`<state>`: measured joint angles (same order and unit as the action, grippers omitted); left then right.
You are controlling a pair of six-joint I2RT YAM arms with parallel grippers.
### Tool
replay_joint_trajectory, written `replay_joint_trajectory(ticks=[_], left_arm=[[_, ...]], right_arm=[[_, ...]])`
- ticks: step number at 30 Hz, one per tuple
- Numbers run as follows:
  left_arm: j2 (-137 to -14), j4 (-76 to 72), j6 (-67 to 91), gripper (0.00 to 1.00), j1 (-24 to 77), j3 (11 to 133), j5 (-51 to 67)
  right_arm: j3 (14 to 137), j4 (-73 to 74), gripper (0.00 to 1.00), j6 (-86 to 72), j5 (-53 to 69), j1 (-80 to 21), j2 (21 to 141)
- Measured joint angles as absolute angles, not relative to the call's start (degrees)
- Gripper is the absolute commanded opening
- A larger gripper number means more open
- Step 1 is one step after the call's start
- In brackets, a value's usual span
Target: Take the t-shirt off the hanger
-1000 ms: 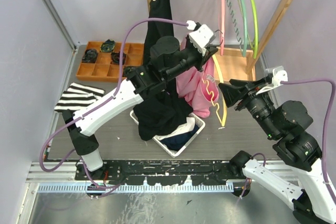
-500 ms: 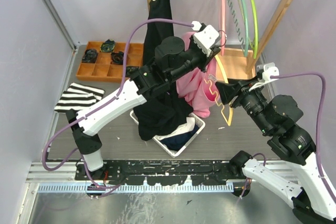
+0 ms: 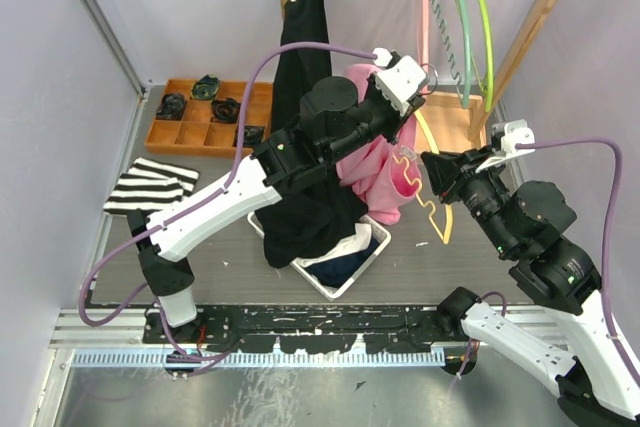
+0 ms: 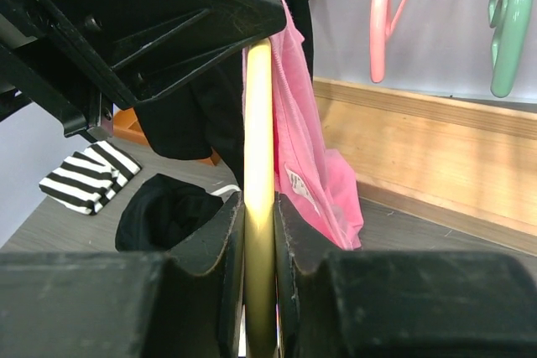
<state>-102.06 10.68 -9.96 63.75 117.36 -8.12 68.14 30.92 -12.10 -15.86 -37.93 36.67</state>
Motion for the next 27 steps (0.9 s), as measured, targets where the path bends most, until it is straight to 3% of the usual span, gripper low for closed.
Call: replay_joint_trajectory(ticks=[6,8,13,15,21,27], left_arm=[[-101.9,10.5,-10.0,0.03,63.8,116.9,-8.5],[-101.5,10.2,-10.0,0.13,63.8,116.0,-8.7],[-100.2,9.6,-11.4,0.48,64.1,114.9,-9.8],[-99.1,9.2,-12.1,0.56,64.1,114.9,-10.4],[-95.9,7.1,-13.7,0.61,64.0,114.5,-11.7],[-90.2,4.3,-13.8,0.65,64.0,106.4,-11.6]], right_arm=[[68.1,31.0,0.01,-11.6,-16.0,-37.9,36.7],[68.1,31.2,0.01,-11.2,-15.9,-38.0,36.6],[68.1,31.4,0.01,-10.5,-15.5,-38.1,35.6],[68.1,32.1,0.01,-10.3,-15.7,-38.1,34.9],[68.1,32.2,0.01,-9.9,-15.9,-38.1,34.5],[68.1,32.2,0.01,-9.5,-16.0,-38.1,34.5]])
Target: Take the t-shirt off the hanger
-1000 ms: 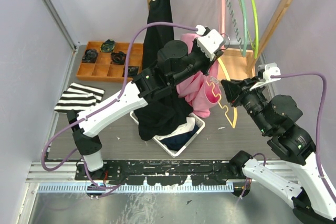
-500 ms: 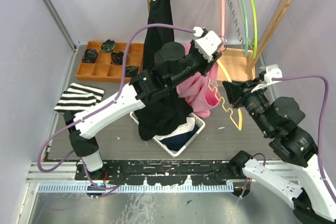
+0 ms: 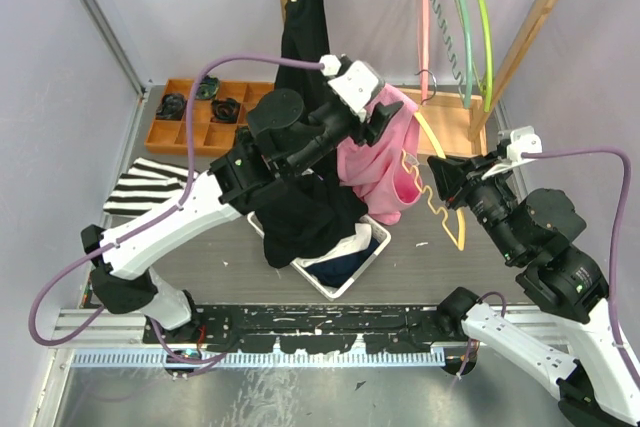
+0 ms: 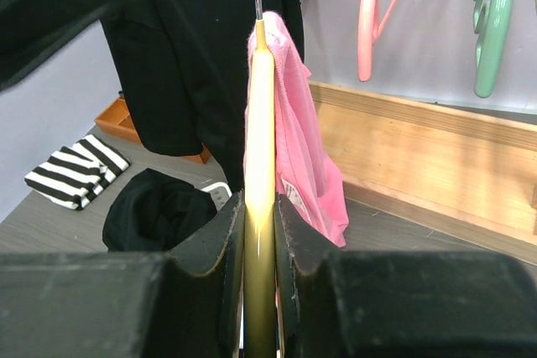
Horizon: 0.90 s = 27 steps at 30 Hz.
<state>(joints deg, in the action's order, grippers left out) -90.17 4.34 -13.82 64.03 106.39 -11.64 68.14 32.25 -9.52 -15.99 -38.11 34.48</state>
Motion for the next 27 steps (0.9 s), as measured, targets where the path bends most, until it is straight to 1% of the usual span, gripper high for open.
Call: replay_joint_trajectory(ticks=[4,9,21,24,25,27], left_arm=[[-86.5,1.3,-12.9,0.68,64.0,97.2,-10.7],[-86.0,-0.2,-11.9,0.71,64.0,91.5,-9.9],[-89.6,-2.2,-11.5,0.71,64.0,90.9,-10.0],[-91.0,-2.3,-11.5,0.67,64.0,91.3,-10.2],[-91.4,-2.3,-11.6,0.64,64.0,91.5,-10.5],[-92.0,-2.3,-11.7,0.56,64.0,91.9,-11.3]], right_arm=[[68.1,32.2,0.01,-9.3,-15.9,-38.1,34.5],[68.1,32.2,0.01,-9.3,-15.1,-38.1,34.4],[68.1,32.2,0.01,-9.4,-14.1,-38.1,34.3],[68.1,32.2,0.01,-9.4,-14.0,-38.1,34.0],[68.1,32.2,0.01,-9.4,-14.0,-38.1,33.8],[68.1,32.2,0.01,-9.4,-14.0,-38.1,33.6]])
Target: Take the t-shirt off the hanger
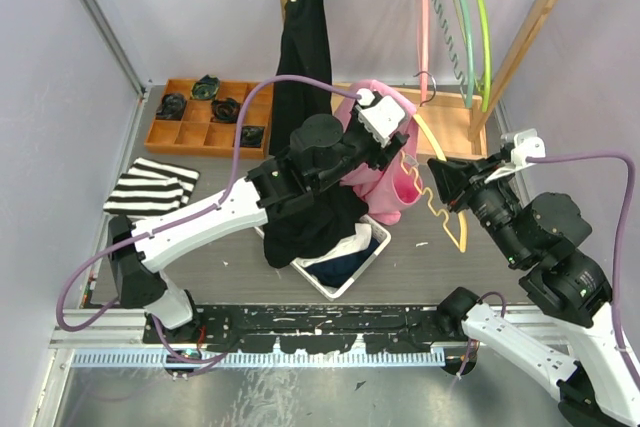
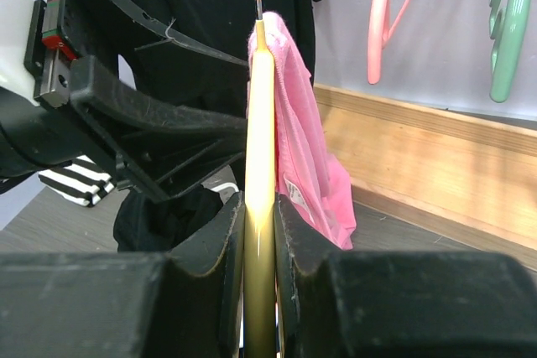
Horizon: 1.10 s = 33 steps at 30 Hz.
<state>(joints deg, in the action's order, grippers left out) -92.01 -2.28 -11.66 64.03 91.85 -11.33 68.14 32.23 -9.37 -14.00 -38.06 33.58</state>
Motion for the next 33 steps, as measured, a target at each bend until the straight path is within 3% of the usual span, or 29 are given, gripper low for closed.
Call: replay_joint_trajectory(ticks=[6,10,23,33], left_arm=[[-92.5,-2.7,-12.2,0.26,64.0,92.7,-13.9],[-92.7,-2.7,-12.4,0.01,63.9,93.9,-14.9],[-97.4,-1.6,-15.7,0.0,62.9,104.3,-23.3],[-101.6,3.4,-15.8,0.0,55.2,114.2,-25.5]], right_arm=[[68.2,32.2,0.01,-9.4,-14.0,-38.1,33.2],[68.2,32.2,0.01,-9.4,-13.8,-38.1,33.0],[68.8,32.5,0.01,-9.4,-13.9,-38.0,30.2],[73.1,36.7,0.01,-9.4,-14.5,-38.0,25.6]])
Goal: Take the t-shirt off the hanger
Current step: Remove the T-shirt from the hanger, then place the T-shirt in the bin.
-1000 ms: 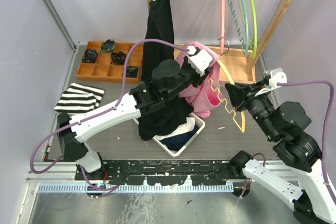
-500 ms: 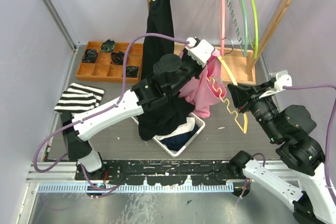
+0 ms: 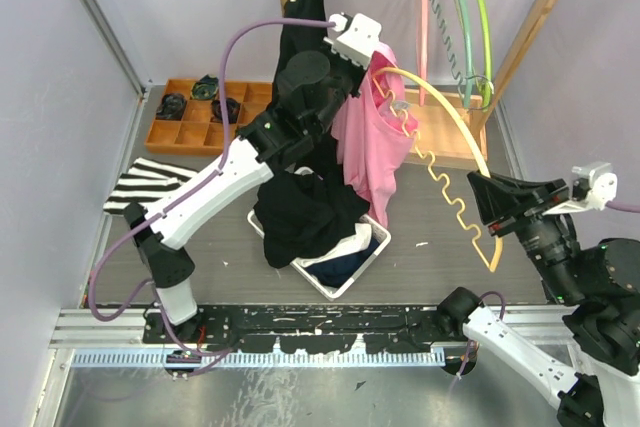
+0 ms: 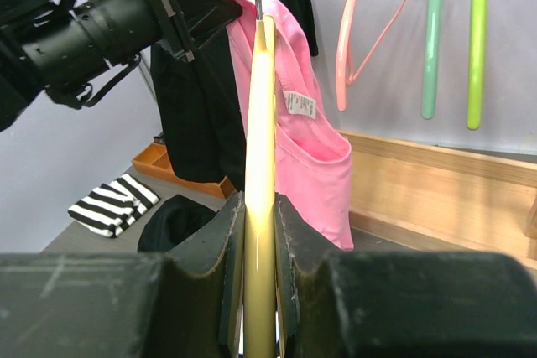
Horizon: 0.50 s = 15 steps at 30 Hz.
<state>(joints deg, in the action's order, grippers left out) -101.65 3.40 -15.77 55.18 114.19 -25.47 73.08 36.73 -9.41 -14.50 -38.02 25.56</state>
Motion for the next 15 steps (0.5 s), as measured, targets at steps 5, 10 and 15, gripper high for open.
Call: replay_joint_trajectory(ticks=[5,10,15], left_arm=[[-104.2,6.1,-15.3,0.0,53.0,117.9,-25.4],[-106.2,8.4,-15.2,0.0,52.9,120.7,-25.4],[-106.8,10.3,-15.2,0.0,52.8,122.0,-25.4]], right_arm=[[74.7,38.6,0.01,-9.4,-15.3,-38.0,23.5],[75.7,39.2,0.01,-9.6,-16.6,-38.0,20.8],[77.6,39.2,0.01,-9.6,-17.0,-38.0,20.1]])
